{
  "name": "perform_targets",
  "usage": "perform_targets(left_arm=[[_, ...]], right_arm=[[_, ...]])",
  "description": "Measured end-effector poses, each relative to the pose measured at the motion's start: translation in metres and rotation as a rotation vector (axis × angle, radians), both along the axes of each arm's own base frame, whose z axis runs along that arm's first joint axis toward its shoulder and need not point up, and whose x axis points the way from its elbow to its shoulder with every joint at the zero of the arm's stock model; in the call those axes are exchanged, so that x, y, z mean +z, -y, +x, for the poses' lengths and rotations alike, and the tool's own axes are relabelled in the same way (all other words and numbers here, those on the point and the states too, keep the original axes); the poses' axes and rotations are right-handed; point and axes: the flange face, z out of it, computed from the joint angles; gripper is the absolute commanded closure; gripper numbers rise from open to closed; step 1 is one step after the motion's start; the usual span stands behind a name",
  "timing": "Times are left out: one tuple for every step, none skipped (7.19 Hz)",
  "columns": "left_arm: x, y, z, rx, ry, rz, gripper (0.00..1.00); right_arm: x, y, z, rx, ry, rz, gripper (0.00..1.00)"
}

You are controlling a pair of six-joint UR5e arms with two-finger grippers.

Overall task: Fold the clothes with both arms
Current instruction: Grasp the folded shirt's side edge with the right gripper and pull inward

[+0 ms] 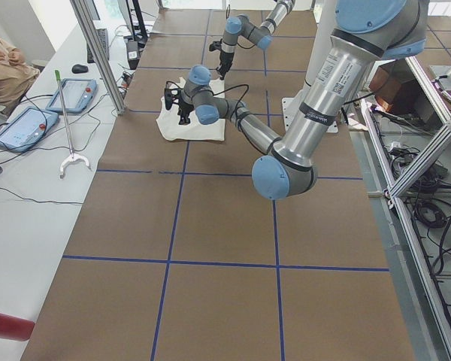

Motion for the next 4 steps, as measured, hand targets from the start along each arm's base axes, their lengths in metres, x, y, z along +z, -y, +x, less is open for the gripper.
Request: perform_targets(left_arm=[[0.000, 0.000, -0.001, 0.000, -0.001, 0.001, 0.47], [-0.003, -0.001, -0.002, 0.001, -0.006, 0.005, 0.47], [-0.009, -0.004, -0.004, 0.002, -0.017, 0.013, 0.47], [-0.016, -0.010, -0.006, 0.007, -0.030, 0.021, 0.47]], right_arm=[[-0.007, -0.015, 0.020, -0.009, 0.022, 0.004, 1.00], [-0.015, -0.038, 0.046, -0.038, 0.052, -0.008, 1.00], [-0.025, -0.068, 0.068, -0.095, 0.081, -0.035, 1.00], [-0.037, -0.105, 0.082, -0.177, 0.109, -0.066, 1.00]])
